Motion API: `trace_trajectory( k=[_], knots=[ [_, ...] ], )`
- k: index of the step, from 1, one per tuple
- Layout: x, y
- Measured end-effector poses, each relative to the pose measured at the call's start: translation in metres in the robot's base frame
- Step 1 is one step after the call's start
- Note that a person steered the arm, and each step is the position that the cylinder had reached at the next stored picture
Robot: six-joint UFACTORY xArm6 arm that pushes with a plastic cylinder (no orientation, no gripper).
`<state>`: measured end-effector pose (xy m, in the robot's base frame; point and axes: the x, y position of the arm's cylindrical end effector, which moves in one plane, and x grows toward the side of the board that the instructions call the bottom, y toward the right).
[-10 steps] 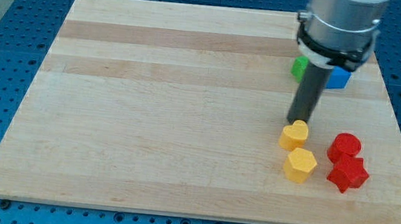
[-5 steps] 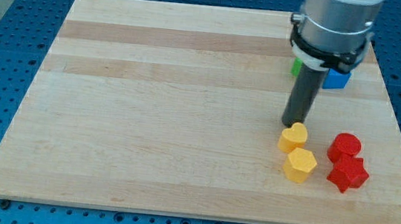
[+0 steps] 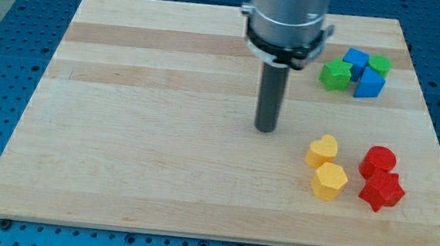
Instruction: Move the yellow blocks to the left of the red blocks
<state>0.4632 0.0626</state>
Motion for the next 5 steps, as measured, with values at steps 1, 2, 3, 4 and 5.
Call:
trace_trajectory(
  k=[1, 2, 3, 4, 5],
  knots=[
    [0.011, 0.043],
    [0.028, 0.077],
    [0.038, 0.089],
    [0.038, 0.073],
    [0.041, 0.016]
  ],
)
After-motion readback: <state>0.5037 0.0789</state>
